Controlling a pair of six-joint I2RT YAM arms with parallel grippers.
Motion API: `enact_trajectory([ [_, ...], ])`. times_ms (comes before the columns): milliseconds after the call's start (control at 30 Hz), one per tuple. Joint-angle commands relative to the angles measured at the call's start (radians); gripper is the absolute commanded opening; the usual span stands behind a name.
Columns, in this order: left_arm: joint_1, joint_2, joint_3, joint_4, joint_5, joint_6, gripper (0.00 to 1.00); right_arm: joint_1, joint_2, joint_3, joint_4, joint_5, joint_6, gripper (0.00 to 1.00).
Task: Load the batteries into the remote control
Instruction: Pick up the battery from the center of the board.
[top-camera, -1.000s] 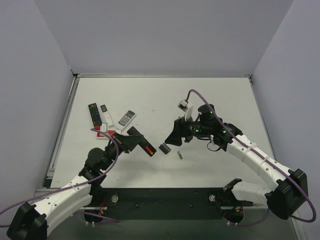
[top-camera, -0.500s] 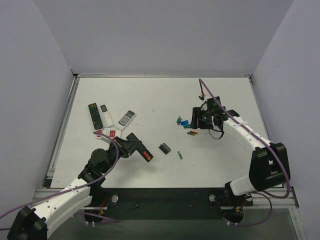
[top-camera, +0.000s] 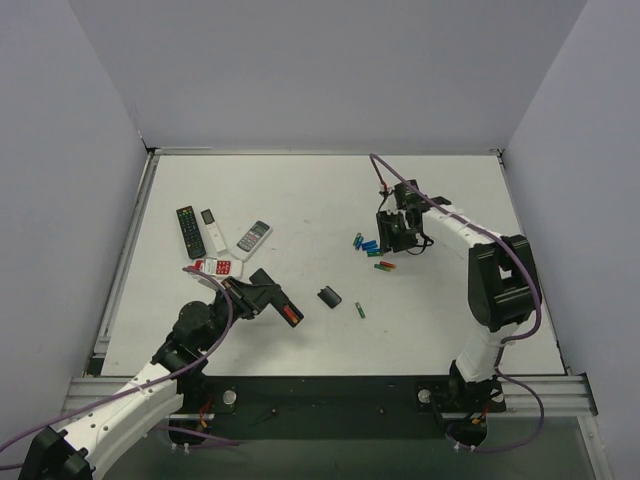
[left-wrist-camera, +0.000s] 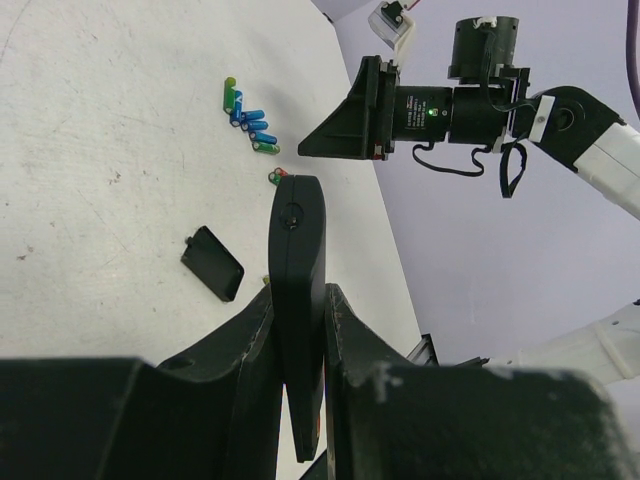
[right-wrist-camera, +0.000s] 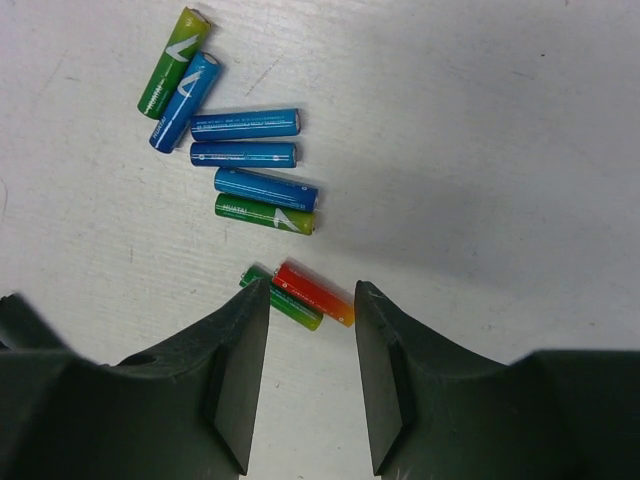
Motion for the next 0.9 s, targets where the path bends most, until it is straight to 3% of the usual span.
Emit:
enact_trajectory([
  [0, 0.008, -0.002, 0.010, 0.012, 0.003, 0.015, 0.00, 0.017, 0.049, 0.064, -0.080, 0.019, -0.038, 0.35],
  [867, 0.013, 0.013, 0.008, 0.028, 0.017, -0.002, 0.00, 0.036, 0.122, 0.069, -0.152, 0.158, -0.067, 0.34],
])
